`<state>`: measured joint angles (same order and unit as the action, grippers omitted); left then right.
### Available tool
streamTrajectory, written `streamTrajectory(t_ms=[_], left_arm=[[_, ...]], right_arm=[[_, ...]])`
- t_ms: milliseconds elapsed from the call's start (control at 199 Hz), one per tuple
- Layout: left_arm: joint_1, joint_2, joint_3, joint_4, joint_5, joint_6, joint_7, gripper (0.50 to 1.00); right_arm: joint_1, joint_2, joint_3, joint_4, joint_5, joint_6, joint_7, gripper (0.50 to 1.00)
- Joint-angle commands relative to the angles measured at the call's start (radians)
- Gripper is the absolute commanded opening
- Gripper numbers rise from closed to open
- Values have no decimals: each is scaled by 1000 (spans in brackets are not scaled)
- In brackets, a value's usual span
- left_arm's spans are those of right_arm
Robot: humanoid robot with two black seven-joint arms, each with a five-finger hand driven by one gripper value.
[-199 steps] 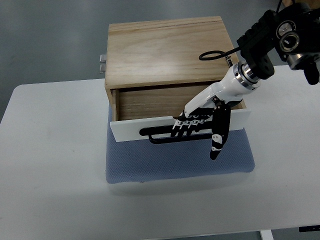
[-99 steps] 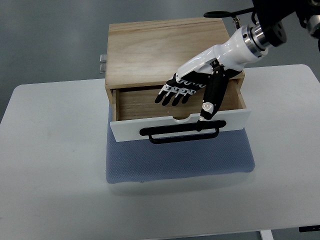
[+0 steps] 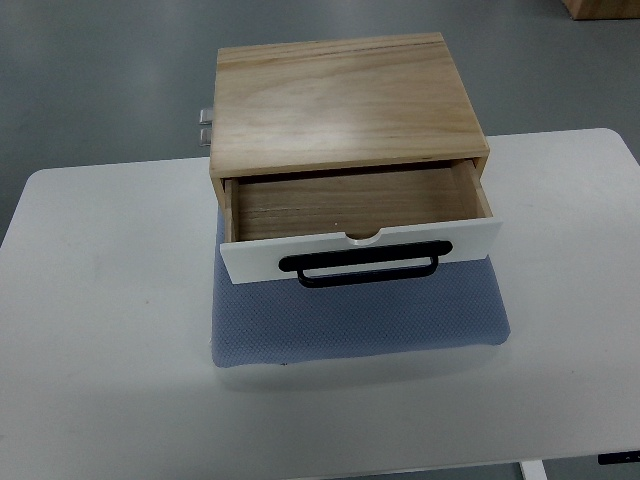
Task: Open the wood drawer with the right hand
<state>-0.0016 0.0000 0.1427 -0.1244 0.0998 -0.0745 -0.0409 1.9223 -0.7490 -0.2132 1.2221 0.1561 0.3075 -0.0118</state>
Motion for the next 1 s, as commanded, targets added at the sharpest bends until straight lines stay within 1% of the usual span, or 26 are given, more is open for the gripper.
streamTrajectory(t_ms=[0, 35, 40, 151, 171, 191, 292, 322, 397, 604, 749, 900, 996], left_arm=[[0, 0, 0, 0, 0, -1, 1, 1000], [0, 0, 0, 0, 0, -1, 1, 1000], [0, 0, 0, 0, 0, -1, 1, 1000], [0, 0, 0, 0, 0, 1, -1, 1000], [0, 0, 0, 0, 0, -1, -1, 1000], [0, 0, 0, 0, 0, 1, 1, 1000], [0, 0, 0, 0, 0, 1, 1, 1000], [0, 0, 0, 0, 0, -1, -1, 1000], [0, 0, 0, 0, 0, 1, 1, 1000], [0, 0, 0, 0, 0, 1, -1, 1000], [0, 0, 0, 0, 0, 1, -1, 1000], [0, 0, 0, 0, 0, -1, 1, 1000], [0, 0, 0, 0, 0, 1, -1, 1000]], right_arm=[[-126, -32, 170, -67, -15, -56, -8, 944], [-126, -32, 170, -67, -15, -56, -8, 944], [-206, -35, 271, -113, -21, -82, -10, 944], [-327, -32, 426, -240, -23, -137, -8, 944], [-335, -30, 434, -251, -23, -139, -8, 944], [-350, -27, 454, -291, -23, -142, -5, 944], [-396, -26, 471, -400, -16, -139, 10, 944], [-417, -24, 472, -441, -7, -139, 29, 944], [-453, -21, 472, -500, 0, -136, 70, 944], [-534, 19, 472, -592, 89, -142, 141, 944], [-595, 94, 498, -662, 102, -142, 190, 944], [-683, 210, 627, -759, 82, -139, 193, 944], [-710, 260, 650, -790, 72, -139, 204, 944]])
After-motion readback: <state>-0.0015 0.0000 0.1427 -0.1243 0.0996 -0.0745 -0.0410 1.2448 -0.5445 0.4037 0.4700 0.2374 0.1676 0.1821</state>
